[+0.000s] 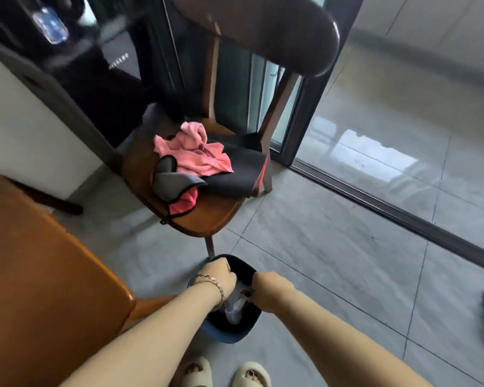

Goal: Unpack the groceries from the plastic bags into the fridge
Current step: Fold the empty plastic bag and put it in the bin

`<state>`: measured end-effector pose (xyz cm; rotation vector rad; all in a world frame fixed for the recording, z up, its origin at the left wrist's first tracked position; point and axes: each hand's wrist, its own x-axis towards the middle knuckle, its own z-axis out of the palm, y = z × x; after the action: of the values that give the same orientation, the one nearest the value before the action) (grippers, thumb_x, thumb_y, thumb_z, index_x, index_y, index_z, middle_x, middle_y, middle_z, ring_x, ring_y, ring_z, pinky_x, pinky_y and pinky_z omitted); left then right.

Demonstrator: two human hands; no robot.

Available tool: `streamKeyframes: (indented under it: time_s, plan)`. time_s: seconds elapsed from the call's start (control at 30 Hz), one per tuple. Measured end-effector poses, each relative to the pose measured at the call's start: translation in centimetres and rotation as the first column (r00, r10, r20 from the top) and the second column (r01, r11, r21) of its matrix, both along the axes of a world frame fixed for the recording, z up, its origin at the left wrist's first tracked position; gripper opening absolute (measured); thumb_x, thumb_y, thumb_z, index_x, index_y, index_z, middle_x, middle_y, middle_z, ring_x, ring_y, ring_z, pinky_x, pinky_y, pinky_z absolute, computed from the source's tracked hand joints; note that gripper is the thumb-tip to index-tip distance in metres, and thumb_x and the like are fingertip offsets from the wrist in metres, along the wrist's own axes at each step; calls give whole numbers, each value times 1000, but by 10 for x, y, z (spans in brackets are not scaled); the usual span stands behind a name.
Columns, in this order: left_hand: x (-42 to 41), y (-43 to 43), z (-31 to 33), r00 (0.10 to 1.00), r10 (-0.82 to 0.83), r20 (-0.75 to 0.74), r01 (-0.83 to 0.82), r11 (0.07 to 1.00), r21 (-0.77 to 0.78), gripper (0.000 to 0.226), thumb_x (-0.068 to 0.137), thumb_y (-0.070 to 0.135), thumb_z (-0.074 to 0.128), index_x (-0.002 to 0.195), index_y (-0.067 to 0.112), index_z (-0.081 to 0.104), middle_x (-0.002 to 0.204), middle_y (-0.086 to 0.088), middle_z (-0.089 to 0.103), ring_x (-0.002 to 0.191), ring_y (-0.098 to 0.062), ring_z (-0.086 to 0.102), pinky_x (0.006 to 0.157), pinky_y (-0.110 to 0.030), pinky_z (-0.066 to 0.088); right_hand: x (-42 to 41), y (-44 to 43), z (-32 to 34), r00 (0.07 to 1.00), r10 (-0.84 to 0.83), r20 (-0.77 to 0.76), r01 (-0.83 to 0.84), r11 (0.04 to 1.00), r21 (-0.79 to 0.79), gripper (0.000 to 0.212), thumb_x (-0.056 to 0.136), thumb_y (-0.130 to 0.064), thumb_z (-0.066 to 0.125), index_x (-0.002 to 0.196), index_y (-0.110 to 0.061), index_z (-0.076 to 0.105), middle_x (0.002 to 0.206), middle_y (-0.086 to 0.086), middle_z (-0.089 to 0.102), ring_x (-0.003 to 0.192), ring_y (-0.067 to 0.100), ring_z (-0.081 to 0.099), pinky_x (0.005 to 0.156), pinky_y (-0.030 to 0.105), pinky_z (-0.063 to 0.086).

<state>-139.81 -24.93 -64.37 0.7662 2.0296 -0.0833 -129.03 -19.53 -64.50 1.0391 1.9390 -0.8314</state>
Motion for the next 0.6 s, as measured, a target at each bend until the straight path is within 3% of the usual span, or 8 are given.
streamKeyframes:
  time_s: [0.07, 0.17, 0.27, 0.33, 0.43, 0.6]
  plan:
    - [-4, 4, 60, 999, 20, -33, -18, 998, 61, 22, 94, 22, 40, 110, 18, 55, 121, -8, 58, 110, -28, 54, 94, -34, 45, -8, 9, 60, 998, 39, -47, -36, 997, 66, 30, 89, -14, 50, 119, -9, 53, 122, 12, 58, 112, 33, 56, 84, 34, 46]
    - [-10, -12, 162, 993, 114, -25, -107, 975, 193, 15, 93, 20, 40, 84, 21, 51, 112, -10, 61, 103, -29, 57, 86, -33, 46, -16, 7, 166, 983, 124, -133, -101, 981, 166, 37, 93, -15, 43, 129, -11, 49, 129, 11, 54, 118, 32, 52, 93, 36, 45]
    - [-25, -34, 226, 971, 238, -8, -224, 923, 313, 25, 93, 17, 41, 68, 21, 45, 103, -13, 65, 97, -30, 63, 86, -36, 52, -32, -2, 236, 957, 203, -208, -149, 957, 247, 35, 93, -16, 44, 127, -13, 52, 128, 10, 55, 117, 30, 53, 91, 33, 45]
    - [-39, -63, 260, 953, 303, -11, -278, 887, 368, 24, 92, 17, 42, 71, 17, 52, 100, -15, 67, 95, -31, 65, 84, -40, 54, -47, -20, 274, 928, 269, -257, -192, 938, 288, 31, 92, -17, 45, 120, -11, 57, 120, 11, 60, 110, 32, 57, 85, 32, 47]
    - [-68, -120, 296, 921, 388, -39, -337, 843, 420, 23, 92, 18, 43, 91, 9, 64, 100, -12, 69, 95, -31, 65, 84, -40, 55, -78, -53, 321, 873, 361, -329, -256, 912, 321, 26, 94, -22, 44, 110, -11, 61, 112, 12, 63, 103, 31, 60, 84, 35, 49]
    - [-118, -241, 332, 822, 557, -120, -446, 761, 471, 23, 90, 18, 42, 87, 13, 64, 91, -7, 70, 86, -26, 67, 80, -37, 55, -133, -137, 373, 759, 523, -387, -381, 839, 387, 32, 97, -20, 38, 123, -13, 56, 123, 8, 58, 115, 28, 55, 97, 36, 46]
